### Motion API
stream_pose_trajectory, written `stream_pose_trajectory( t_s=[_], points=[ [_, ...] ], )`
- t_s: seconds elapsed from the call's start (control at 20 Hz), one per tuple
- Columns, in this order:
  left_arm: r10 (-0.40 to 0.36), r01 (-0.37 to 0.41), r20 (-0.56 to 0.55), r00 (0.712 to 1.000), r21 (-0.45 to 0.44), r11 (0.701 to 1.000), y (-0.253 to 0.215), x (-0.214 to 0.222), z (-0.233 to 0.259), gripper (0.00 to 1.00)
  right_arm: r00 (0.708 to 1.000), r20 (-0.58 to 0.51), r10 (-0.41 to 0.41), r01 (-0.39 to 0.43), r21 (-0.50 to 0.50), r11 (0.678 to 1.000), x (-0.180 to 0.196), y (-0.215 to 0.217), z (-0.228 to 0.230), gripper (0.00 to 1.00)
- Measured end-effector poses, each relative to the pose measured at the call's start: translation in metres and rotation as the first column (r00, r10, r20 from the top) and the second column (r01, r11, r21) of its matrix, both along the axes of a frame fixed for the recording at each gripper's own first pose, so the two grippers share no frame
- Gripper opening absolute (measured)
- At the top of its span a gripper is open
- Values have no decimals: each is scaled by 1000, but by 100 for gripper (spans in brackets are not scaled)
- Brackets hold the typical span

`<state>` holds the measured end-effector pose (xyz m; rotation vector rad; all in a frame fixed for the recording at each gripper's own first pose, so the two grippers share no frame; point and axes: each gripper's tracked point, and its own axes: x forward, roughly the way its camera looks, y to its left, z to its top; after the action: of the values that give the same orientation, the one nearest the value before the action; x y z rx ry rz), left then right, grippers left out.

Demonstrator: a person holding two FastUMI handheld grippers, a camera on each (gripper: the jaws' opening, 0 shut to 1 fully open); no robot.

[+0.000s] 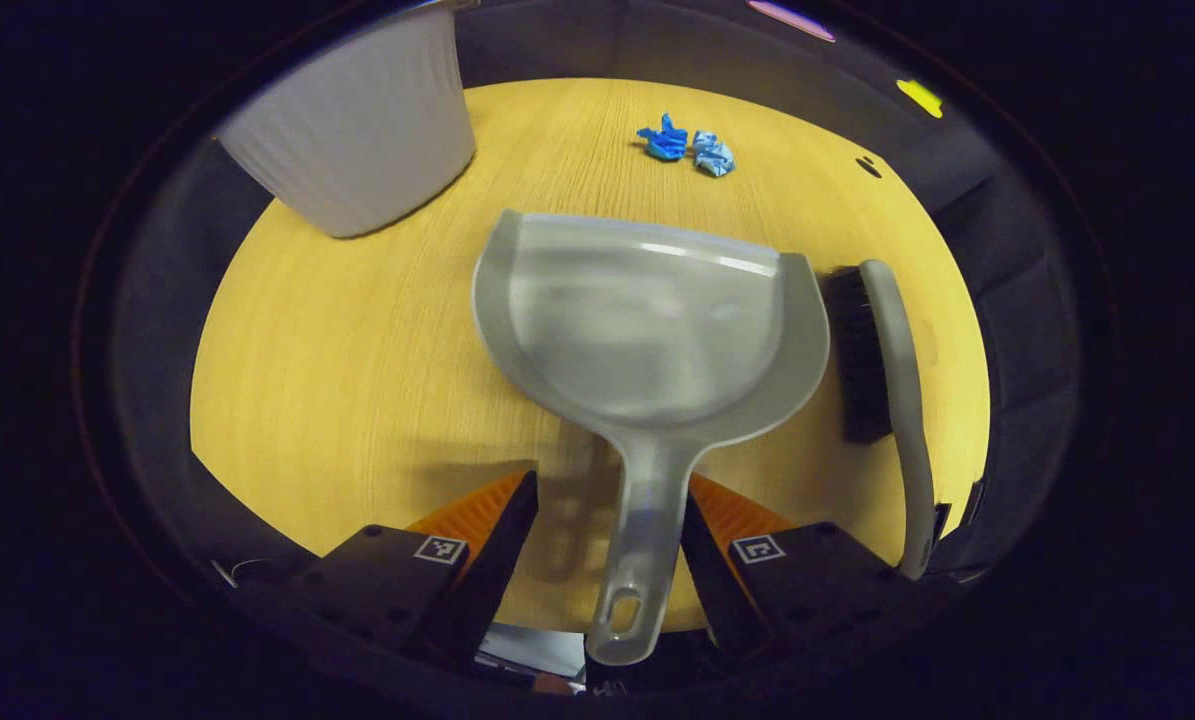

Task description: Pick up the small broom and dustpan from the desktop, sweep the trash into the dustpan with the broom, and then empty the trash into the garbage bin.

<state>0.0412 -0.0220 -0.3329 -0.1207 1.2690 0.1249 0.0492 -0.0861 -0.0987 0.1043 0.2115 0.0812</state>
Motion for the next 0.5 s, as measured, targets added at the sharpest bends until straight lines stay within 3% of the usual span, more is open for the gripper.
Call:
stream_pose_trajectory(
  t_s=[0.1,0.2,0.25,0.35,0.5],
  points=[
    [6,-7,-52,999,-8,1000,-3,6,-4,79,1000,-13,-7,7,4,1000,-1,-5,-6,92],
    [-5,9,-91,996,37,999,2,15,-4,77,999,-29,-20,21,26,999,-2,-11,-12,92],
    [-14,18,-86,996,46,999,0,24,-3,63,999,-43,-24,26,45,999,-4,-13,-15,95],
    [-34,40,-112,993,50,998,-5,27,-1,59,997,-78,-28,35,90,995,-4,-15,-24,95],
    [-66,76,-162,985,57,996,-6,20,3,37,984,-177,17,13,169,986,-8,-5,-42,94]
  ],
)
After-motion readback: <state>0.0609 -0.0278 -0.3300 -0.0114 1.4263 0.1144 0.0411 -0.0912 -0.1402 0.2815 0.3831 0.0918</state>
